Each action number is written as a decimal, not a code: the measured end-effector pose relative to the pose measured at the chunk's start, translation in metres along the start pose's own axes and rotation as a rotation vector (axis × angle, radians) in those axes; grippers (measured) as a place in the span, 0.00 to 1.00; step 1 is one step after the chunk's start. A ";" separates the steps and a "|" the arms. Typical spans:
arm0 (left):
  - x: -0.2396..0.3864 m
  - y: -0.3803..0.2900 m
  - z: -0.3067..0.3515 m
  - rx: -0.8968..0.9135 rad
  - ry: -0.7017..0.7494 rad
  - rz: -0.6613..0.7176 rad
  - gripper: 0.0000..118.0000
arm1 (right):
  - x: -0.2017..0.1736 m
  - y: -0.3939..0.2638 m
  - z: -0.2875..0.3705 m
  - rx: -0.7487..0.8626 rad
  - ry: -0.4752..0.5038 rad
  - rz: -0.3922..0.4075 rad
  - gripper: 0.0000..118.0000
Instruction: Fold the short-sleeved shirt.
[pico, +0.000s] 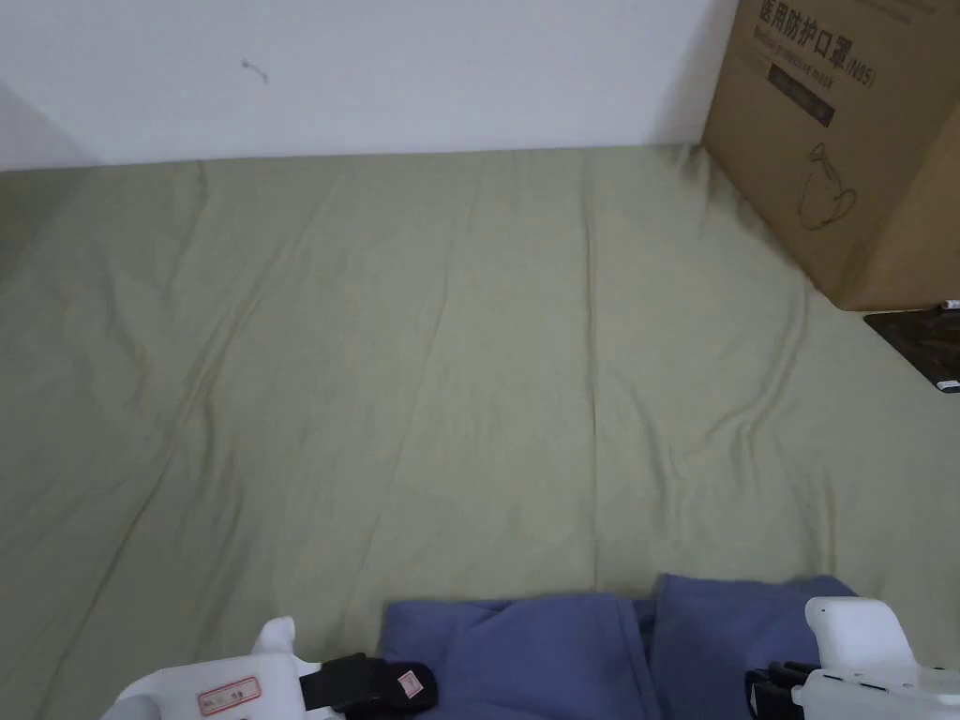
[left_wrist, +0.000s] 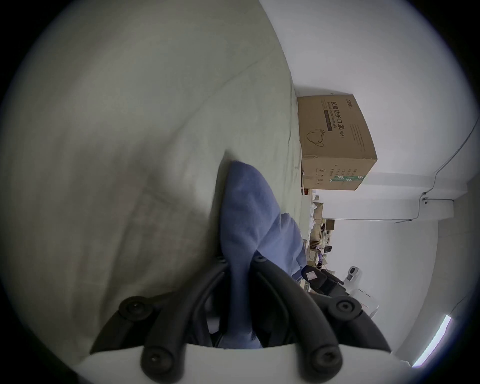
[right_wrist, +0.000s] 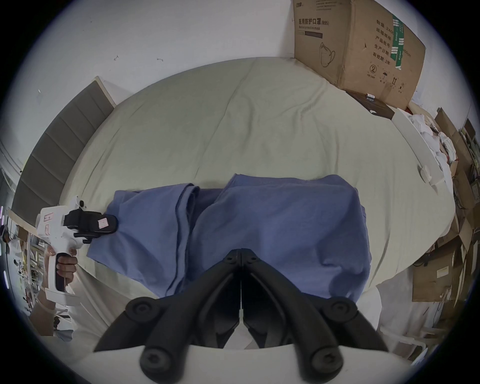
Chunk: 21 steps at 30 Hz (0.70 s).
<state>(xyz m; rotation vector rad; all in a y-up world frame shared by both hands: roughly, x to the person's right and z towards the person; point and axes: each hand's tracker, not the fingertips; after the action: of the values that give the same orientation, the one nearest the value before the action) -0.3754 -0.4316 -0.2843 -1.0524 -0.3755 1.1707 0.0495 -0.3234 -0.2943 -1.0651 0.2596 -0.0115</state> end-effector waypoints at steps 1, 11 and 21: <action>0.001 0.002 0.008 0.009 0.013 -0.010 0.08 | 0.000 0.000 0.001 0.003 0.007 -0.001 0.00; 0.006 0.014 0.165 0.247 0.292 -0.077 0.07 | 0.018 -0.001 -0.004 0.007 0.009 -0.020 0.00; 0.054 0.023 0.198 0.373 0.431 -0.157 0.08 | 0.016 -0.011 -0.008 -0.017 0.017 -0.036 0.00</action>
<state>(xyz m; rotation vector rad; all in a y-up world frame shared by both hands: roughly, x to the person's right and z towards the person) -0.5104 -0.2897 -0.2180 -0.8967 0.0976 0.8052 0.0642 -0.3380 -0.2919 -1.0872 0.2561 -0.0505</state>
